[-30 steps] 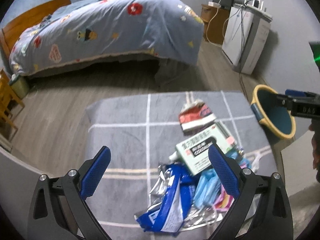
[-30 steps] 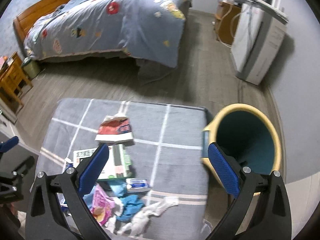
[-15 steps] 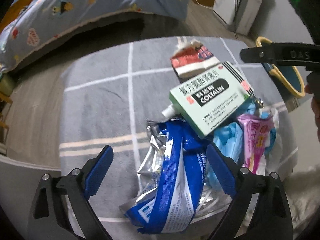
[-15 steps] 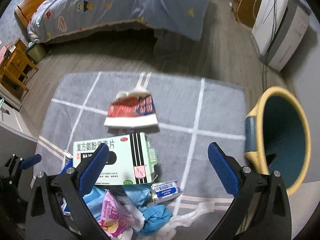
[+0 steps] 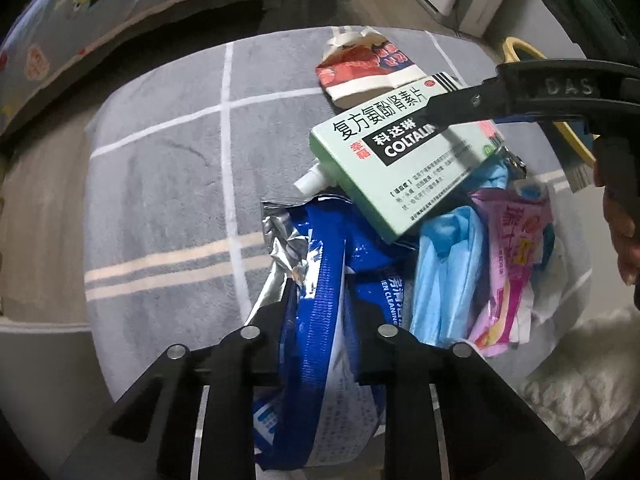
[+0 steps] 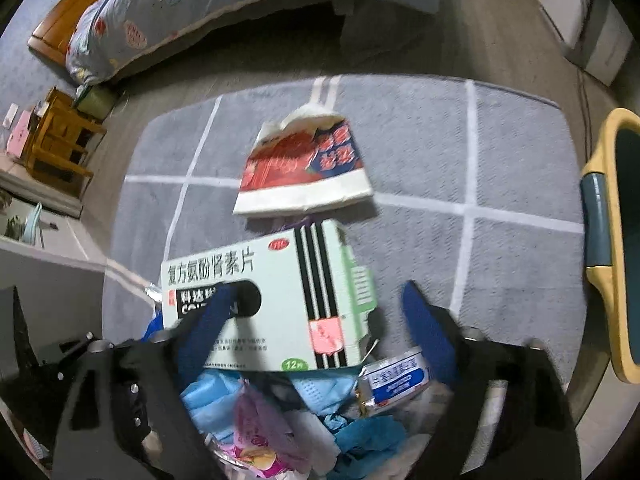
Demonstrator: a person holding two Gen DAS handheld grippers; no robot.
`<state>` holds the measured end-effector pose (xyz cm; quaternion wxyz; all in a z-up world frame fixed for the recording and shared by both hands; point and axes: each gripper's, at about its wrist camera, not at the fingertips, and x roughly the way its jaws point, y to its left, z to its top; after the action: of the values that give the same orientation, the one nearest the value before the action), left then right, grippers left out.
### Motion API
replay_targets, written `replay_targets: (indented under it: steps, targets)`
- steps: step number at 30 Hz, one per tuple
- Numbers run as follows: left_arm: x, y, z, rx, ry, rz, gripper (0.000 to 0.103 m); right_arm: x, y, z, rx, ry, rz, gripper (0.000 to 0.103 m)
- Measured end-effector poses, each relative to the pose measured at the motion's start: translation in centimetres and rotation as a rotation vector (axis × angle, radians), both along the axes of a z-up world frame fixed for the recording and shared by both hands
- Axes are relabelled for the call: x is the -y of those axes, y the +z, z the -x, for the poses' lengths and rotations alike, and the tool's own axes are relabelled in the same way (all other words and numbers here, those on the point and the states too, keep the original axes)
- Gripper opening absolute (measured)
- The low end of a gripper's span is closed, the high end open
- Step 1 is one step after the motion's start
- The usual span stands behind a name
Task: Collect trash
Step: 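Grasp the blue snack wrapper with the left gripper while the right grasps the COLTALIN box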
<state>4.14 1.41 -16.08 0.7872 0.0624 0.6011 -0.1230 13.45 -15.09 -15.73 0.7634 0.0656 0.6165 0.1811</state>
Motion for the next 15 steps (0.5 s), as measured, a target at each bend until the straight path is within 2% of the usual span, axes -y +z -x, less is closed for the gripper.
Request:
replay_targets:
  steps: [1, 3, 6, 8, 11, 15]
  targets:
    - [0.1, 0.0, 0.0, 0.001, -0.002, -0.002, 0.021, 0.0, 0.3, 0.0, 0.006, -0.003, -0.010, 0.061]
    - [0.3, 0.1, 0.0, 0.001, 0.000, -0.005, 0.021, 0.3, 1.2, 0.0, 0.023, -0.021, -0.032, 0.042]
    - [0.0, 0.3, -0.1, 0.003, 0.021, -0.016, 0.020, 1.0, 2.3, 0.0, 0.030, -0.042, -0.072, 0.027]
    - [-0.5, 0.6, 0.0, 0.003, 0.038, -0.006, 0.019, 1.6, 2.9, 0.1, 0.027, -0.050, -0.081, 0.001]
    - [-1.0, 1.3, -0.1, 0.015, 0.056, 0.025, 0.018, 1.8, 3.4, 0.2, 0.016, -0.052, -0.128, 0.001]
    - [-0.8, 1.6, 0.3, 0.024, 0.055, 0.006, 0.018, 1.7, 4.6, 0.4, 0.065, -0.048, -0.113, 0.001]
